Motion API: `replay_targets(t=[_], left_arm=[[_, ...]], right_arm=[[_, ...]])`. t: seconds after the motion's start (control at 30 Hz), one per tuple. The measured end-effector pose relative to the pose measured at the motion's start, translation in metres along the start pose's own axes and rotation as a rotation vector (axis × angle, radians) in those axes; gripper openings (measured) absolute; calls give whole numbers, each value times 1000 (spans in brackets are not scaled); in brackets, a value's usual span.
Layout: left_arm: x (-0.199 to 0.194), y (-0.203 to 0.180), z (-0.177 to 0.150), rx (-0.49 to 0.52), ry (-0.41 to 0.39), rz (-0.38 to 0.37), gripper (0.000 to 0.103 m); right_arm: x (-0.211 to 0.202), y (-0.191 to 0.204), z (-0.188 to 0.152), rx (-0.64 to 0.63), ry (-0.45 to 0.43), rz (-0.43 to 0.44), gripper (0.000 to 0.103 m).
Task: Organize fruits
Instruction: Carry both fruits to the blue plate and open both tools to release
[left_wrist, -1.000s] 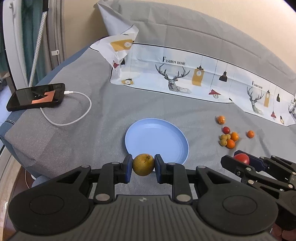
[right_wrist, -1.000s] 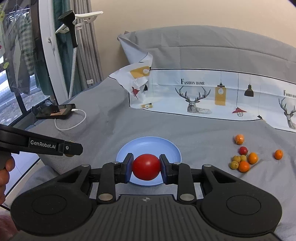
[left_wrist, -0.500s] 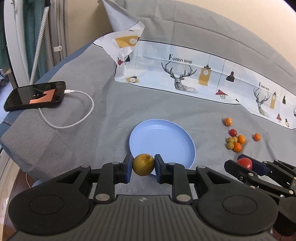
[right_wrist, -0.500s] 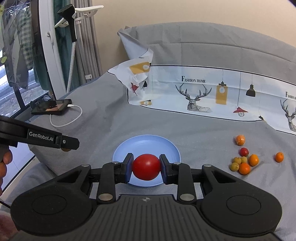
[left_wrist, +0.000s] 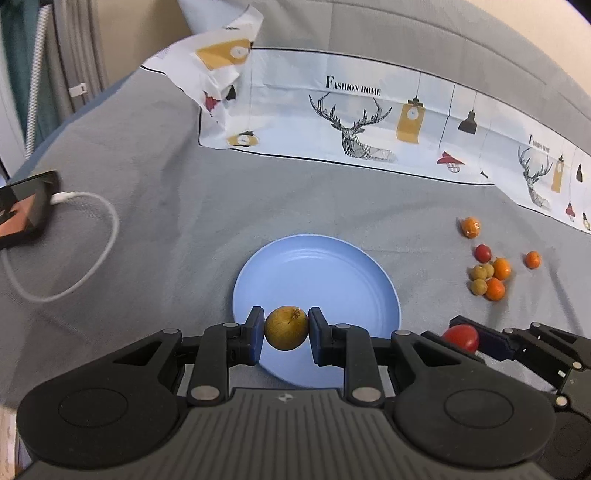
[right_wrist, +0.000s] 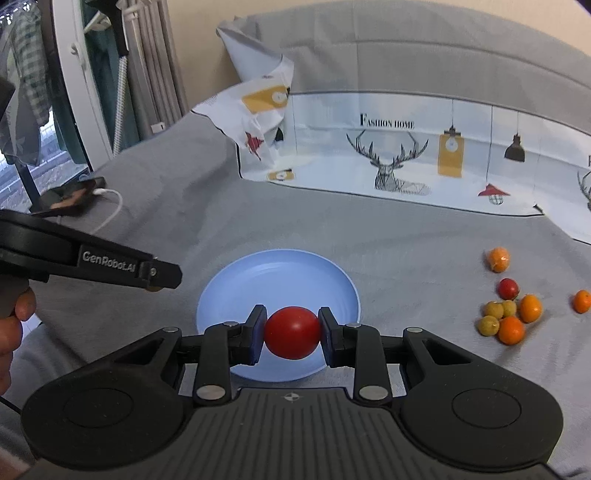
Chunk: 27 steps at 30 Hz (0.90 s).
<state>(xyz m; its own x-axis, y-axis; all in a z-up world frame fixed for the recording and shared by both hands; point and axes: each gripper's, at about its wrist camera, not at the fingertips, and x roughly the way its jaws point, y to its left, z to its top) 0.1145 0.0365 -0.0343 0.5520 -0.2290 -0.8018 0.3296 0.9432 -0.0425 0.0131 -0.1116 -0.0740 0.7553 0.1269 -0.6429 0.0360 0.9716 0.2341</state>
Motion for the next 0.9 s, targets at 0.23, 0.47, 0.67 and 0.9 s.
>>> replay_targets(t=[0.23,0.47,0.67,0.9], left_arm=[[47,0,13,15,49,19,28],[91,5,19,35,104,38,28],[109,9,21,50,125,59,29],[75,13,27,63,24,44,103]], right_arm=[[44,-7,6,-21,44,12,32],[83,-9,7,-34,93,21,32],[101,-11,2,-32,128,22,32],[93,-14,11,-19,89,4,84]])
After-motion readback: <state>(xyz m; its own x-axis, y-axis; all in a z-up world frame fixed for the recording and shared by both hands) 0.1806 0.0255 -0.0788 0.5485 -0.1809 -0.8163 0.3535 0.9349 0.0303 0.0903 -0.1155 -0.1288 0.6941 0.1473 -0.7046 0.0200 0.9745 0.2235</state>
